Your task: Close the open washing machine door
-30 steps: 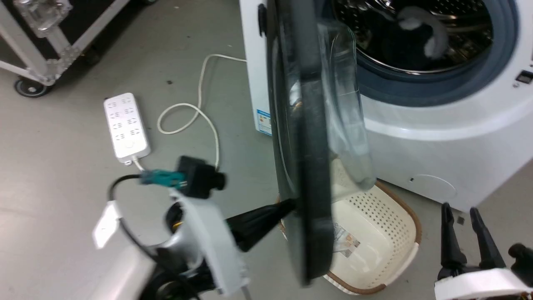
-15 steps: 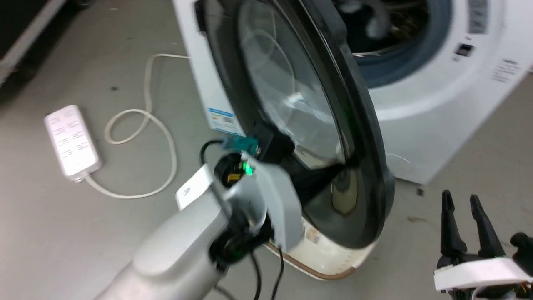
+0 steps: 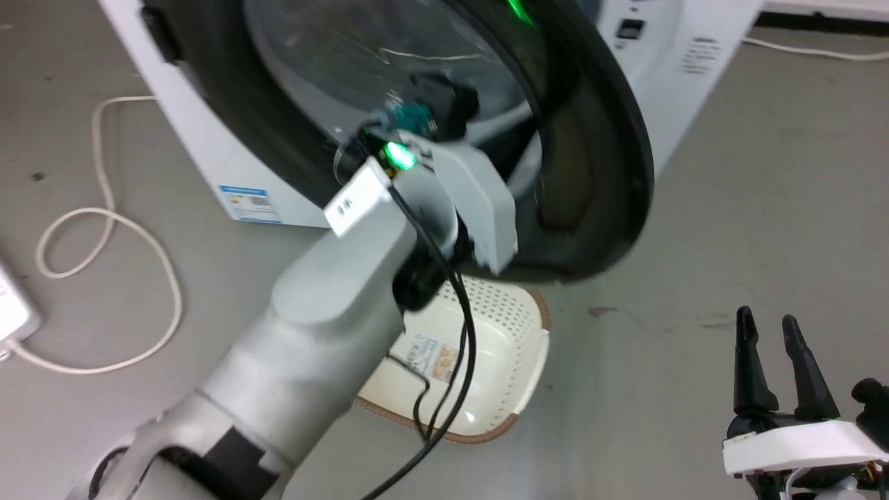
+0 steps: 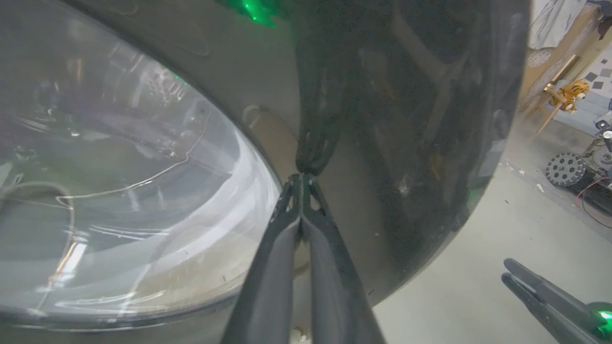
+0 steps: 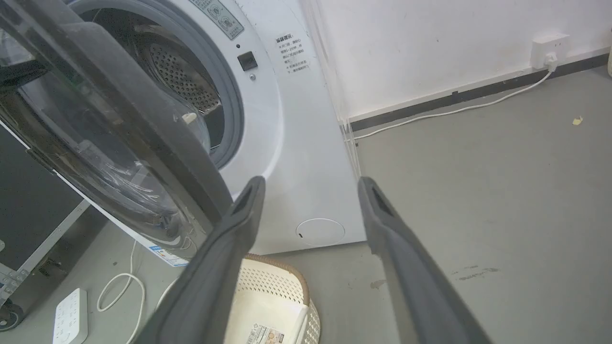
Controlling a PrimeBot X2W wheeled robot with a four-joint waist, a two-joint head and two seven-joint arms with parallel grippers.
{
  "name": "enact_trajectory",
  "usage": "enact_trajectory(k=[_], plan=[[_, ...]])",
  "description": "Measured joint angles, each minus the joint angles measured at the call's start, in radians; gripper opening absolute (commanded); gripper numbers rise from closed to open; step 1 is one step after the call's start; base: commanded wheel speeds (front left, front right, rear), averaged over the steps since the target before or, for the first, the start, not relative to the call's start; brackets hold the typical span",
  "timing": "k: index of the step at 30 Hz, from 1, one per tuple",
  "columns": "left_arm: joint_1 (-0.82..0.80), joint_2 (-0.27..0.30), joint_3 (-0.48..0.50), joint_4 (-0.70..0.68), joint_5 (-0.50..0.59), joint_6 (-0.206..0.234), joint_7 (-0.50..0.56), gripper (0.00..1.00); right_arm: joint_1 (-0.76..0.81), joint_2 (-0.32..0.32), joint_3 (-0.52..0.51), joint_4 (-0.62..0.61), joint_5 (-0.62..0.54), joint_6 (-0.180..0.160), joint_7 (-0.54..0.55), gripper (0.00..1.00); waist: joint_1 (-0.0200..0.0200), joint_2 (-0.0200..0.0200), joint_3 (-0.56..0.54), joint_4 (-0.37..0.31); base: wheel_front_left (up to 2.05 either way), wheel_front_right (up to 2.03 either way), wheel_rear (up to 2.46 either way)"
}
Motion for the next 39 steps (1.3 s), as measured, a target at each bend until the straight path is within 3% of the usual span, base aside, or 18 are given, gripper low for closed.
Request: enact_trajectory(k=[5,12,15,20,23,29,34,38,39], plan=[[-0.06,-0.033,0.022,0.1,-0.01,0.01,-0.089,0.0,-0.002,0.0,-0.005,0.003,0.001,0.0,0.0,1.0,0.0001,0.0,0.005,-0.025,0.0,0.0,0.0],[-0.062,-0.022,0.063,0.12,-0.025,0.004,-0.233,0.0,0.008,0.0,-0.025,0.005,-0.002,0.0,0.0,1.0,-0.0002,0.0,-0.052,0.015,0.0,0.0,0.0],[-0.039,0.025,0.088,0.091,0.012,0.048,-0.268,0.0,0.028,0.0,-0.027,0.005,-0.009,0.0,0.0,1.0,-0.0002,0.0,-0.083,0.041,0.0,0.0,0.0],[0.075,0.159,0.156,-0.049,0.142,0.161,-0.28,0.0,0.045,0.0,-0.024,0.005,-0.009,0.0,0.0,1.0,-0.0003,0.0,-0.128,0.085,0.0,0.0,0.0],[0.186,0.225,0.221,-0.167,0.187,0.187,-0.281,0.0,0.052,0.0,-0.024,0.005,-0.009,0.0,0.0,1.0,-0.0003,0.0,-0.15,0.107,0.0,0.0,0.0],[0.443,0.293,0.323,-0.321,0.199,0.168,-0.281,0.0,0.077,0.0,-0.018,0.005,-0.009,0.0,0.0,1.0,-0.0003,0.0,-0.185,0.135,0.0,0.0,0.0],[0.628,0.301,0.39,-0.38,0.16,0.113,-0.281,0.0,0.091,0.0,-0.003,0.007,-0.009,0.0,0.0,1.0,-0.0004,0.0,-0.208,0.145,0.0,0.0,0.0],[0.726,0.286,0.42,-0.385,0.138,0.096,-0.281,0.0,0.099,0.0,0.005,0.008,-0.008,0.0,0.0,1.0,-0.0003,-0.0001,-0.219,0.152,0.0,0.0,0.0],[0.768,0.267,0.46,-0.384,0.139,0.09,-0.281,0.14,0.103,0.0,0.013,0.009,-0.008,0.0,0.0,1.0,-0.0002,-0.0001,-0.222,0.155,0.0,0.0,0.0]])
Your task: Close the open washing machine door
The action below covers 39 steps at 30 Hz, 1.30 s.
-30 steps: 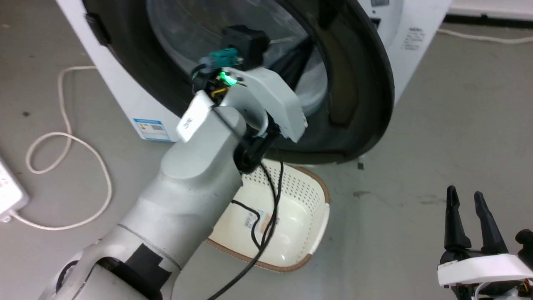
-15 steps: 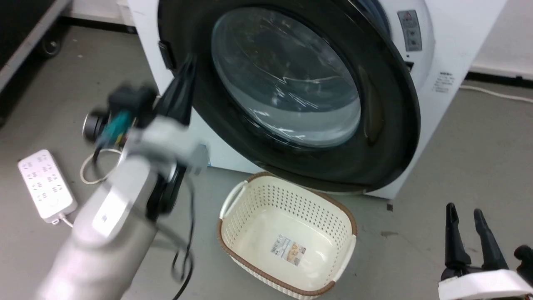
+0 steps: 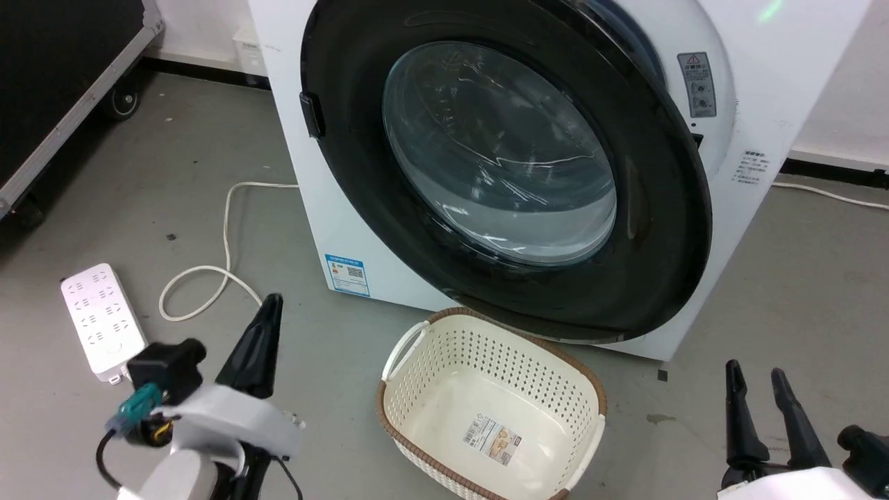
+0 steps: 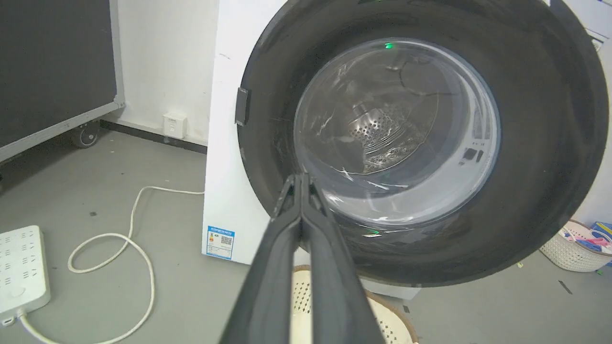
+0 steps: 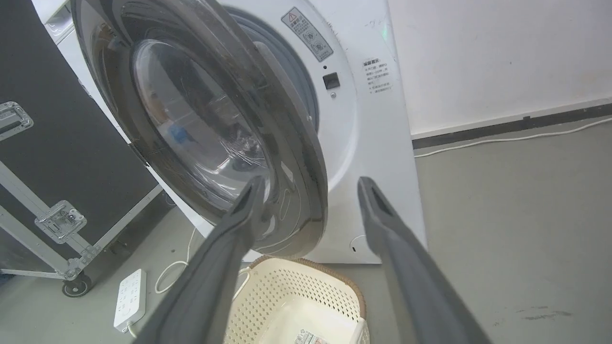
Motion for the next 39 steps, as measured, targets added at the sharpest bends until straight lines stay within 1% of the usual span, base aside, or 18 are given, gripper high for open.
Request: enact_trajectory(k=[1,2,4,5,6,7,9,12,13,15,19,25,26,31,39], plan=[[0.011,-0.007,0.011,-0.001,0.006,0.001,0.0,0.47,0.001,0.0,0.003,0.0,0.0,0.0,0.0,1.0,0.0,0.0,-0.001,0.001,0.0,0.0,0.0],[0.021,-0.016,0.026,-0.004,0.011,0.004,0.0,1.0,0.001,0.0,0.007,0.0,-0.001,0.0,0.0,1.0,0.0,0.0,-0.002,0.002,0.0,0.0,0.0],[0.036,-0.032,0.047,-0.014,0.033,0.016,0.0,1.0,0.001,0.0,0.011,-0.001,-0.008,0.0,0.0,1.0,0.0,0.0,-0.004,0.004,0.0,0.0,0.0],[0.041,-0.037,0.054,-0.018,0.048,0.022,0.0,1.0,0.001,0.0,0.012,-0.002,-0.009,0.0,0.0,0.98,0.0,0.0,-0.005,0.004,0.0,0.0,0.0],[0.045,-0.039,0.056,-0.022,0.071,0.028,0.0,1.0,0.001,0.0,0.012,-0.002,-0.01,0.0,0.0,0.32,0.0,0.0,-0.005,0.004,0.0,0.0,0.0],[0.05,-0.045,0.064,-0.031,0.085,0.032,0.0,1.0,0.002,0.0,0.011,-0.002,-0.021,0.0,0.0,0.0,0.0,0.0,-0.006,0.004,0.0,0.0,0.0],[0.058,-0.054,0.072,-0.041,0.114,0.043,0.0,1.0,0.001,0.0,0.01,-0.004,-0.04,0.0,0.0,0.0,0.0,0.0,-0.003,0.004,0.0,0.0,0.0],[0.068,-0.065,0.087,-0.058,0.146,0.044,0.0,1.0,-0.023,0.0,0.024,-0.018,-0.119,0.0,0.0,0.0,0.0,0.0,0.008,0.0,0.0,0.0,0.0],[0.076,-0.077,0.103,-0.08,0.171,0.044,0.0,1.0,-0.107,-0.001,0.075,0.01,-0.167,0.0,0.016,0.0,0.0,0.0,0.027,-0.005,0.0,0.0,0.0],[0.08,-0.091,0.11,-0.091,0.185,0.042,0.0,1.0,-0.183,0.0,0.105,0.052,-0.193,0.0,0.042,0.0,0.0001,0.0,0.041,-0.005,0.0,0.0,0.0],[0.081,-0.12,0.123,-0.115,0.204,0.03,0.0,1.0,-0.325,0.0,0.095,0.166,-0.231,0.0,0.073,0.0,0.0002,0.0001,0.078,0.003,0.0,0.0,0.0],[0.074,-0.148,0.145,-0.137,0.226,-0.001,0.0,1.0,-0.461,0.0,0.02,0.322,-0.297,0.0,0.068,0.0,0.0003,0.0,0.137,0.034,0.0,0.0,0.0],[0.067,-0.165,0.158,-0.144,0.242,-0.015,0.0,1.0,-0.509,0.001,-0.034,0.371,-0.336,0.003,0.056,0.0,0.0003,0.0,0.166,0.05,0.0,0.0,0.0],[0.054,-0.191,0.181,-0.159,0.269,-0.036,0.0,1.0,-0.598,0.002,-0.139,0.407,-0.404,0.003,0.052,0.0,0.0003,0.0,0.214,0.076,0.0,0.0,0.0],[0.018,-0.238,0.203,-0.166,0.303,-0.073,0.0,1.0,-0.756,-0.067,-0.284,0.444,-0.471,0.002,0.054,0.0,0.0002,0.0,0.289,0.119,0.0,0.0,0.0]])
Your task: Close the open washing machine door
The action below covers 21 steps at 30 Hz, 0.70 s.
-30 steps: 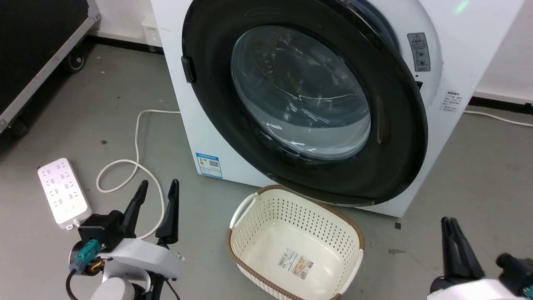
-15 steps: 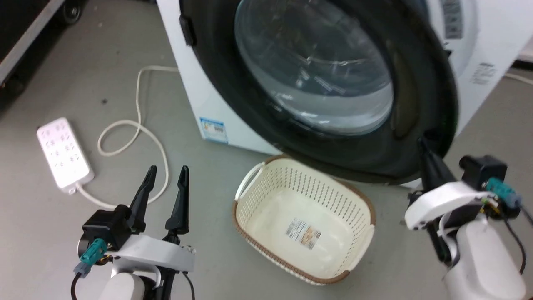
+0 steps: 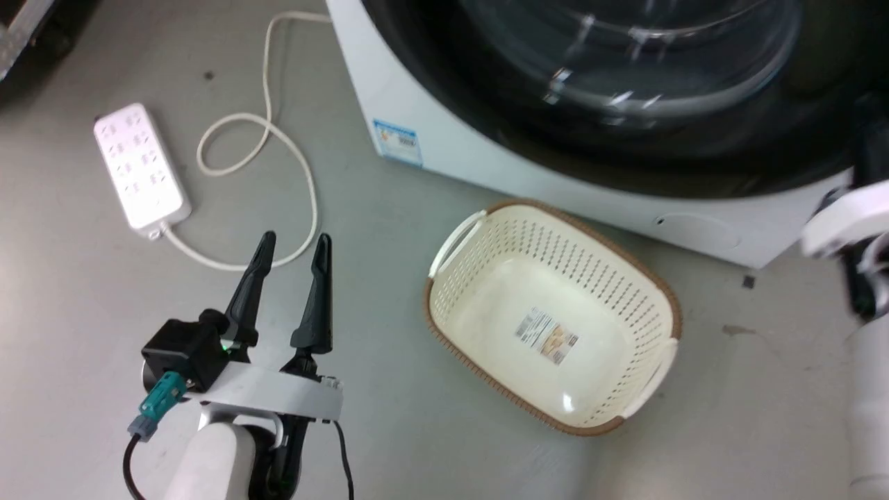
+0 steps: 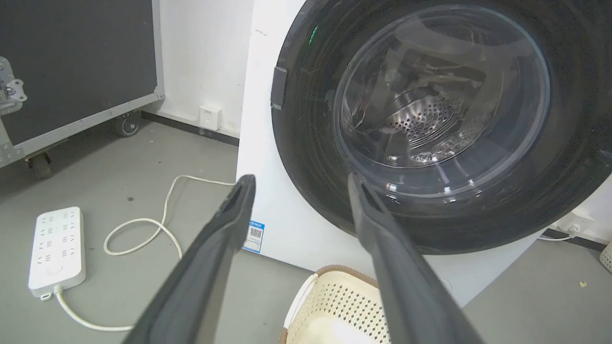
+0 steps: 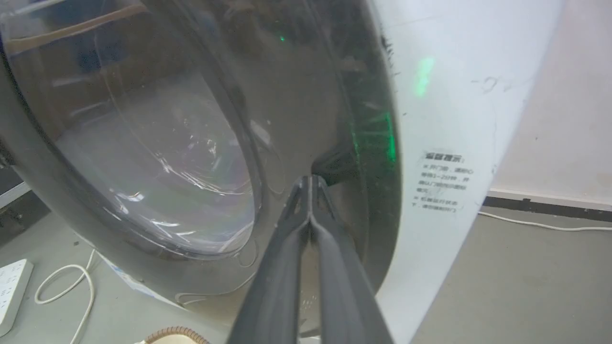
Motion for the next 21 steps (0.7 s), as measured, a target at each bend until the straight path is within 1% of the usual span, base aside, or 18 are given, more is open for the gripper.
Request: enact_trajectory(k=[3,8,11,13,17,21], plan=[[-0.014,-0.014,0.009,0.002,0.011,-0.009,0.0,1.0,-0.051,-0.018,-0.042,0.005,-0.021,-0.001,0.001,0.0,0.0,0.0,0.027,0.017,0.0,0.0,0.0],[-0.024,-0.028,0.03,0.002,0.026,-0.018,0.0,1.0,-0.108,-0.024,-0.08,0.011,-0.043,0.001,0.002,0.0,0.0,0.0,0.059,0.035,0.0,0.0,0.0],[-0.024,-0.04,0.042,0.006,0.034,-0.025,0.0,1.0,-0.119,-0.011,-0.121,0.018,-0.028,0.008,-0.014,0.0,0.0001,0.0,0.053,0.035,0.0,0.0,0.0],[-0.024,-0.044,0.055,0.011,0.036,-0.029,0.0,1.0,-0.118,-0.005,-0.128,0.007,-0.018,0.008,-0.03,0.0,-0.0001,0.0,0.04,0.028,0.0,0.0,0.0],[-0.02,-0.047,0.068,0.03,0.052,-0.034,0.0,1.0,-0.092,0.011,-0.111,-0.068,0.021,0.0,-0.048,0.0,-0.0002,0.0,-0.002,0.004,0.0,0.0,0.0],[-0.01,-0.046,0.077,0.068,0.063,-0.04,0.0,1.0,0.042,0.043,-0.086,-0.19,0.051,-0.001,-0.054,0.0,-0.0002,0.0,-0.062,-0.027,0.0,0.0,0.0]])
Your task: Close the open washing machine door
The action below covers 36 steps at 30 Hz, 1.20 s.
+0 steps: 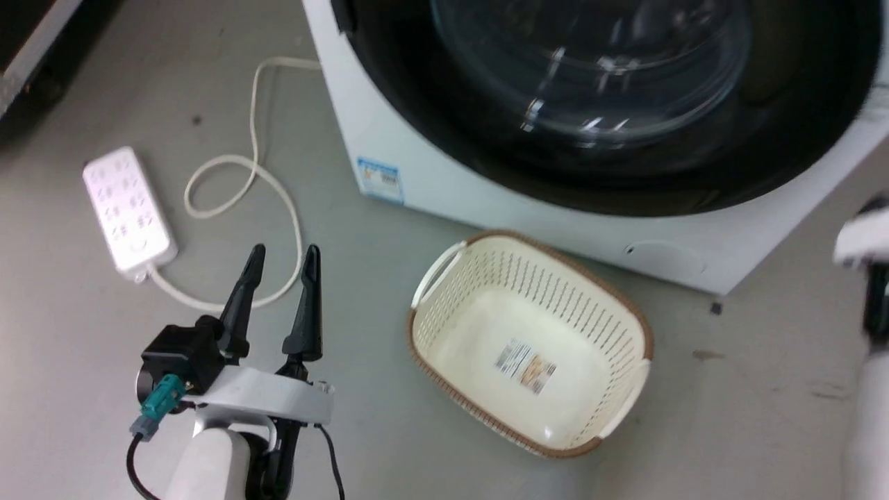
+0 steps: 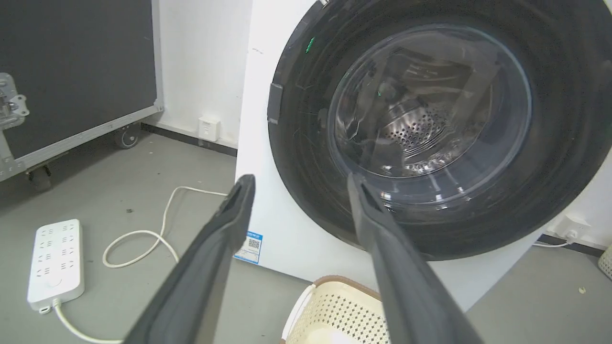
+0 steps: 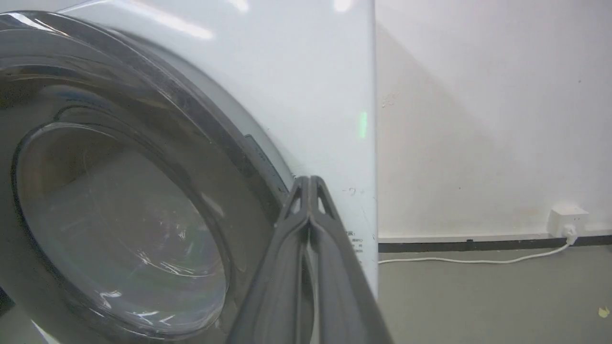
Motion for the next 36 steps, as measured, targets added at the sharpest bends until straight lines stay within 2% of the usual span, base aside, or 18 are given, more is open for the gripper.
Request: enact_trajectory(k=[4,9,16,21,22,23,24,36], plan=[[0.016,0.006,0.014,0.034,0.014,-0.002,0.0,1.0,0.188,0.017,0.092,-0.111,0.01,0.0,0.0,0.0,-0.0002,0.0,-0.064,-0.04,0.0,0.0,0.0],[0.034,0.02,0.015,0.085,0.024,-0.002,0.0,1.0,0.388,0.021,0.215,-0.17,0.042,0.0,0.0,0.0,-0.0002,0.0,-0.139,-0.096,0.0,0.0,0.0],[0.056,0.027,0.001,0.117,0.03,0.003,0.014,1.0,0.549,0.021,0.32,-0.244,0.04,0.0,0.037,0.0,-0.0002,0.0,-0.224,-0.157,0.0,0.0,0.0],[0.058,0.028,-0.014,0.122,0.03,0.006,0.046,1.0,0.616,0.021,0.334,-0.267,0.054,0.0,0.067,0.0,-0.0001,0.0,-0.25,-0.173,0.0,0.0,0.0],[0.058,0.029,-0.015,0.123,0.03,0.006,0.05,1.0,0.626,0.021,0.334,-0.27,0.058,0.0,0.071,0.18,-0.0002,0.0,-0.252,-0.173,0.0,0.0,0.0],[0.058,0.03,-0.017,0.124,0.03,0.006,0.055,1.0,0.635,0.021,0.334,-0.274,0.061,0.0,0.073,0.96,0.0,0.0,-0.253,-0.172,0.0,0.0,0.0],[0.058,0.031,-0.018,0.127,0.03,0.006,0.057,1.0,0.642,0.021,0.333,-0.276,0.061,0.0,0.079,1.0,0.0001,0.0,-0.253,-0.17,0.0,0.0,0.0],[0.062,0.031,-0.028,0.122,0.012,0.011,0.082,1.0,0.664,0.021,0.361,-0.287,0.096,0.0,0.081,1.0,0.0,0.0,-0.257,-0.163,0.0,0.0,0.0]])
